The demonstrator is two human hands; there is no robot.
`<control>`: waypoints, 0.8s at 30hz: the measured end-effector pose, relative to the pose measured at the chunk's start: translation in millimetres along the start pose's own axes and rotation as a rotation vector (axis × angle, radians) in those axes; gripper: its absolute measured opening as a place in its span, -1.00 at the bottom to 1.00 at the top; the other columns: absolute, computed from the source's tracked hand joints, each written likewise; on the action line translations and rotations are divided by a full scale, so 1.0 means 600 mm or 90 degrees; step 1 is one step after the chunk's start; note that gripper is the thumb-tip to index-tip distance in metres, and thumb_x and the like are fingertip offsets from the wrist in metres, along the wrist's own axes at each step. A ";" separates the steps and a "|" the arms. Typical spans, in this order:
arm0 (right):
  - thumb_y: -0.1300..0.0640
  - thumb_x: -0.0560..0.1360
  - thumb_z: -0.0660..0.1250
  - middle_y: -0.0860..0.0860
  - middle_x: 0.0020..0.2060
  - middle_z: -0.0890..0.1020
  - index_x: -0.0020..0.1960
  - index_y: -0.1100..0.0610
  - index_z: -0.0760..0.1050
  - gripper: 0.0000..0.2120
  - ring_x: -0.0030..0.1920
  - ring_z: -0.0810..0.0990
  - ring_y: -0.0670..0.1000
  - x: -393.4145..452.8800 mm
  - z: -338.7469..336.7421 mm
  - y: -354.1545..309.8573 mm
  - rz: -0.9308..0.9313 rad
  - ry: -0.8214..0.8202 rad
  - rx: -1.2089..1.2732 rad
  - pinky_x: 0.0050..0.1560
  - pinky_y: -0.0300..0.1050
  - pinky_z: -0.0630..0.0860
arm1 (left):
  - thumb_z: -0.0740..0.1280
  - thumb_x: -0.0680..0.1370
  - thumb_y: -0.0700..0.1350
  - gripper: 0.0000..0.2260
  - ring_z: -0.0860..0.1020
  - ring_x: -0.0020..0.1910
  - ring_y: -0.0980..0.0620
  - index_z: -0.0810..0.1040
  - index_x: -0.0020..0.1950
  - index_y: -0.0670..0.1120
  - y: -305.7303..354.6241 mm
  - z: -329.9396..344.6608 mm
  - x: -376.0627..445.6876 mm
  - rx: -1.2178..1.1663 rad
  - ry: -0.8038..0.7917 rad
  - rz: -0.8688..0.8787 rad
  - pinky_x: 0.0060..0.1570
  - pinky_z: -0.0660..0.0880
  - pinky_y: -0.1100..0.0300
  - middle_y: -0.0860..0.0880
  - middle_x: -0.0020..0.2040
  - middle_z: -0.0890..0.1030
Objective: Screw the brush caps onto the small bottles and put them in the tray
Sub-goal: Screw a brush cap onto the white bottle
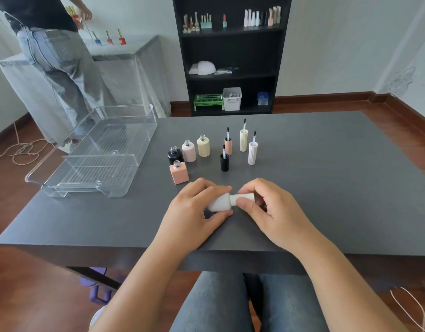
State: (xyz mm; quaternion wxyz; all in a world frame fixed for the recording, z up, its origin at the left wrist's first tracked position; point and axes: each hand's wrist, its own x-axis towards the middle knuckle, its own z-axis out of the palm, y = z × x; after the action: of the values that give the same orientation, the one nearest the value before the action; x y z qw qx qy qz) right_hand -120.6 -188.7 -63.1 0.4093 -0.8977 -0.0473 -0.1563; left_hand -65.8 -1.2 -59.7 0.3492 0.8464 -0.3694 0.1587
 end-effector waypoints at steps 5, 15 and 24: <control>0.07 0.55 0.31 -0.11 -0.44 0.41 -0.12 0.05 0.50 -0.92 -0.35 0.41 -0.14 0.003 0.007 -0.010 0.024 0.031 0.002 -0.37 -0.35 0.29 | 0.54 0.40 -0.06 -0.68 0.50 -0.18 0.04 0.63 0.13 0.07 -0.001 -0.001 0.003 -0.002 -0.014 -0.014 -0.27 0.51 0.11 0.06 -0.12 0.49; -0.15 0.56 0.12 -0.09 -0.43 0.52 -0.04 -0.09 0.57 -0.72 -0.39 0.43 -0.11 0.016 0.035 -0.032 0.138 0.093 0.374 -0.33 -0.34 0.38 | 0.60 0.32 -0.13 -0.62 0.58 -0.13 0.11 0.65 0.10 0.07 -0.014 -0.016 0.004 -0.151 0.166 -0.122 -0.13 0.51 0.33 0.13 -0.08 0.60; 0.05 0.48 0.34 -0.03 -0.30 0.66 0.40 0.01 0.38 -0.51 -0.24 0.60 -0.13 0.100 0.043 -0.009 0.240 0.026 0.141 -0.18 -0.23 0.42 | 0.52 0.37 0.09 -0.76 0.56 -0.26 0.31 0.54 -0.07 0.34 -0.080 -0.086 -0.016 -0.107 0.225 -0.440 -0.23 0.38 0.37 0.19 -0.09 0.56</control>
State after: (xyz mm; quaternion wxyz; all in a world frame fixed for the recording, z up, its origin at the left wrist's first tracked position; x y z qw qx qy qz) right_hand -58.7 -168.4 -55.9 0.5284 -0.8368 0.1124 -0.0888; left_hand -37.3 63.6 -50.8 0.5083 0.8490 -0.0087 0.1442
